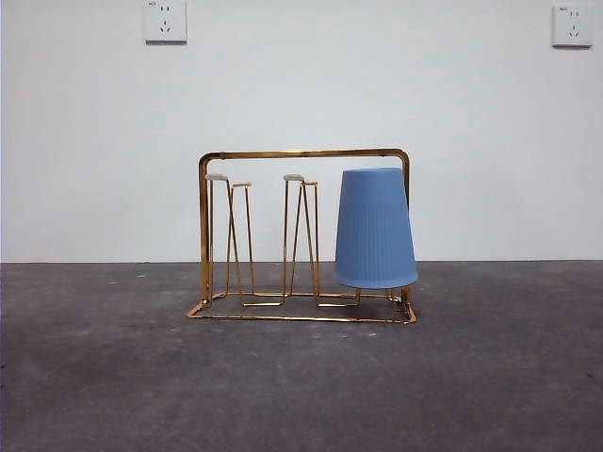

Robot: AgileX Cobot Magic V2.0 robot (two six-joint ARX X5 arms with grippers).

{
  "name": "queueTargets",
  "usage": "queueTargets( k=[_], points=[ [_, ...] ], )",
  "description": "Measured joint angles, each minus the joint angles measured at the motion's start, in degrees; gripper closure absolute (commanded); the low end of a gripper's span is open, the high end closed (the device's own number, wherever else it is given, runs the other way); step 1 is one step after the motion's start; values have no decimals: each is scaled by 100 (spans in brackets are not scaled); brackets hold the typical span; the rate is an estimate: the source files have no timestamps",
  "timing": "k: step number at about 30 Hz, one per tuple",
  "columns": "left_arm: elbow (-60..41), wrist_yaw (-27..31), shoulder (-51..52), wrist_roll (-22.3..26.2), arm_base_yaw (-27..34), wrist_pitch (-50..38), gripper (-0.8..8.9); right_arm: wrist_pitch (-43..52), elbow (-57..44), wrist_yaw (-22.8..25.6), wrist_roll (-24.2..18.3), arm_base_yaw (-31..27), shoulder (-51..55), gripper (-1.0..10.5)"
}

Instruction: Pick up cup 1,put cup 1 in the cup rack,pick up cup 2,put cup 2 in the cup rack

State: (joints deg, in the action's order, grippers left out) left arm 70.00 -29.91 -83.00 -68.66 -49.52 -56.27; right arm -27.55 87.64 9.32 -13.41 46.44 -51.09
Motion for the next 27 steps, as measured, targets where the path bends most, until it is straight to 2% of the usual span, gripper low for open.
queueTargets(
  k=[8, 17, 27],
  points=[
    [-26, 129, -4, -48, 42, -166, 364, 140, 7, -234, 9, 0, -448, 959],
    [-28, 247, -28, -63, 114, -229, 364, -647, 68, -321, 7, 17, -466, 959],
    [-28, 328, -37, -66, 140, -254, 389, -715, 63, -332, 7, 22, -498, 959]
  ],
)
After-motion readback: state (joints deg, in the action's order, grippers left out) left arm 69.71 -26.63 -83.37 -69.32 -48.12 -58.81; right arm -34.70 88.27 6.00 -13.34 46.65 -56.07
